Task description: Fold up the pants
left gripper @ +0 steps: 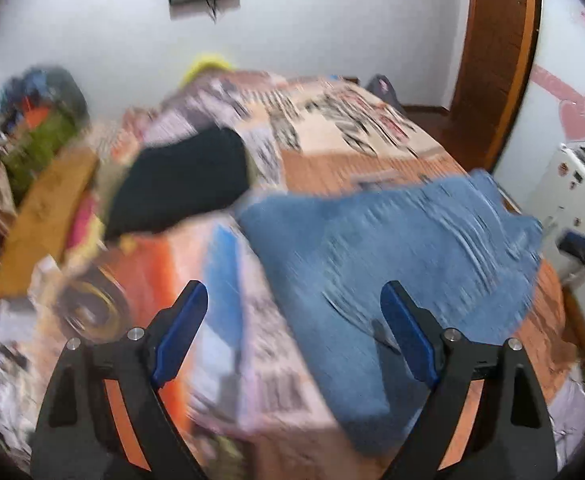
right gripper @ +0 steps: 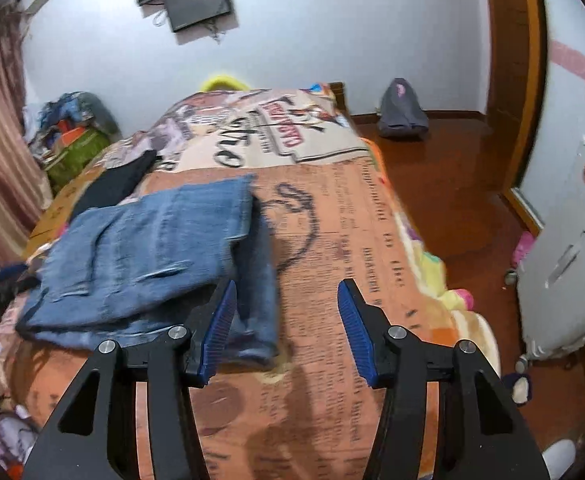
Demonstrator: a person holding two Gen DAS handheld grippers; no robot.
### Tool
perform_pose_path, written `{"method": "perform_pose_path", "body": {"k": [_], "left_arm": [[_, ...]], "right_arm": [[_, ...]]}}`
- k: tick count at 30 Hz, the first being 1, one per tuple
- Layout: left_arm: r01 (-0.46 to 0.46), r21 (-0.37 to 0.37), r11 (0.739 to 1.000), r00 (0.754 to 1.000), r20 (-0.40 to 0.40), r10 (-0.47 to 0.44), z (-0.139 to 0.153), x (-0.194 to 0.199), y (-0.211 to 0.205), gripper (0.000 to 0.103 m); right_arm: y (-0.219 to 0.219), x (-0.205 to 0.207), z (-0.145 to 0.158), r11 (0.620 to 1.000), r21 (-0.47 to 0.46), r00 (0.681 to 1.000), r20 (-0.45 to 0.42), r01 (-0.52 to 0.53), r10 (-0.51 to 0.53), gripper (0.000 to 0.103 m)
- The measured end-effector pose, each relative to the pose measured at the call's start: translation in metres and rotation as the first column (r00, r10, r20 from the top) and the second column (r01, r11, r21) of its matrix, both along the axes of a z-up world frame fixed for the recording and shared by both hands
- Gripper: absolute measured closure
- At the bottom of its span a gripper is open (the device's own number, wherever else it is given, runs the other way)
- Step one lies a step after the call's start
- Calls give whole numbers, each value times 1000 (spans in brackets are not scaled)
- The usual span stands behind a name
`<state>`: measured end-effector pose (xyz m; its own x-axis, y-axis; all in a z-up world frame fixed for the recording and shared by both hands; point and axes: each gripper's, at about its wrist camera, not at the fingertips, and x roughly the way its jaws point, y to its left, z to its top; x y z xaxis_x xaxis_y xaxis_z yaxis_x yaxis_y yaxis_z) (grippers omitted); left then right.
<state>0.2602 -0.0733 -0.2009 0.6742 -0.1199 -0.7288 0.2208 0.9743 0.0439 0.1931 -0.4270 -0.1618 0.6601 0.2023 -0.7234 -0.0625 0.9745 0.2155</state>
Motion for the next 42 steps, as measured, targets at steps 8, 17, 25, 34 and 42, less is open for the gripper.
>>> {"method": "perform_pose_path", "body": {"k": [8,17,25,34,42], "left_arm": [[-35,141,989,999,24,32,-2,96,15,13],[36,107,994,977,-212,-12,-75,171,8,17],[84,120,989,972,-228,-55,-80,119,37,21],[19,-5,1000,963,-268,-20,-71,19,66,22],[-46,-62,997,978,-208,32,-50,-26,54,25]], "right_arm": [[52,-6,-14,992,32,990,-57,-124,126,53],[69,12,-39,989,68,981,-135,-128,136,53],[71,53,-48,991,-20,980,-152,-129,125,53],[69,105,-58,993,-2,982,-151,-119,117,53],[67,83,-34,991,-31,986,-113,-129,124,53]]}}
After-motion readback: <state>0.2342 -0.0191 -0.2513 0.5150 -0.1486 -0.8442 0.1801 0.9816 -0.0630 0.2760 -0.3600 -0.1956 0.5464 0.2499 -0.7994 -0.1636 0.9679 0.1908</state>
